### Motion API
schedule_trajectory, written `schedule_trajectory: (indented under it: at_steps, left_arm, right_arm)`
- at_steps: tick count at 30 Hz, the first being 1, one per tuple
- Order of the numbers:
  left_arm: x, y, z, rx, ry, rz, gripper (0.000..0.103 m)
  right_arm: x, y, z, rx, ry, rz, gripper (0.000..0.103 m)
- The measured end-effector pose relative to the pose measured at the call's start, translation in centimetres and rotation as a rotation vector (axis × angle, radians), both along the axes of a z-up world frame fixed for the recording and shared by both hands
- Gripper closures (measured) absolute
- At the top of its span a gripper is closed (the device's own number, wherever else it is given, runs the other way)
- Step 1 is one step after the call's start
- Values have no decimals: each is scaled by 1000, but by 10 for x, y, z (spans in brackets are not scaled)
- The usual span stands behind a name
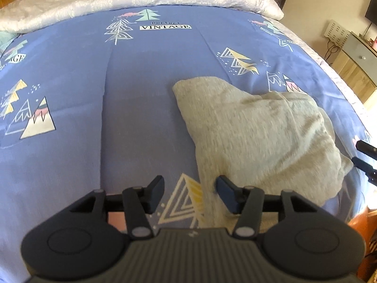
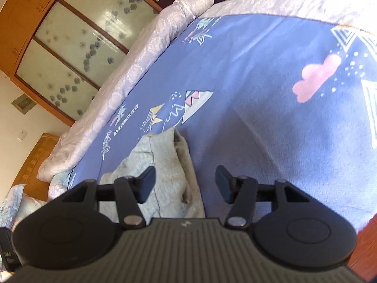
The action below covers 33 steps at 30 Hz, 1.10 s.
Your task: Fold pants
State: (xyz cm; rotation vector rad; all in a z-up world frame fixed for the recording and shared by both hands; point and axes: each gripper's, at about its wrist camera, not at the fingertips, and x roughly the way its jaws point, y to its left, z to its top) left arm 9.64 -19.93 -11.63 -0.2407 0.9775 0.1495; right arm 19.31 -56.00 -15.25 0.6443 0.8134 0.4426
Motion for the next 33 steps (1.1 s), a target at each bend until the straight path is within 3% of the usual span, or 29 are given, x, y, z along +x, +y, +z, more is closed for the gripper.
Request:
schedule_trajectory:
  at_steps: [14, 19, 23, 24, 25, 27, 33]
  left_arm:
    - [23, 0, 1, 26, -9, -23, 37]
    - [26, 9, 14, 18, -58, -14, 27]
    - [25, 14, 21, -9, -117, -14, 9]
    - [26, 13, 20, -9, -118, -23, 9]
    - [28, 12, 16, -14, -108, -37, 9]
    - [34, 12, 5, -55, -77, -62, 7]
    - [46, 16, -25, -230, -45, -57, 7]
  right_arm:
    - [17, -13, -23, 63, 90, 45, 29]
    - [16, -17, -23, 72, 86, 55, 27]
    - [13, -21, -23, 80, 85, 60, 26]
    - [13, -22, -23, 80, 86, 64, 26]
    - [13, -23, -24, 87, 86, 67, 19]
    - [14, -24, -25, 125, 73, 100, 11]
    - [19, -11, -16, 30, 70, 128, 11]
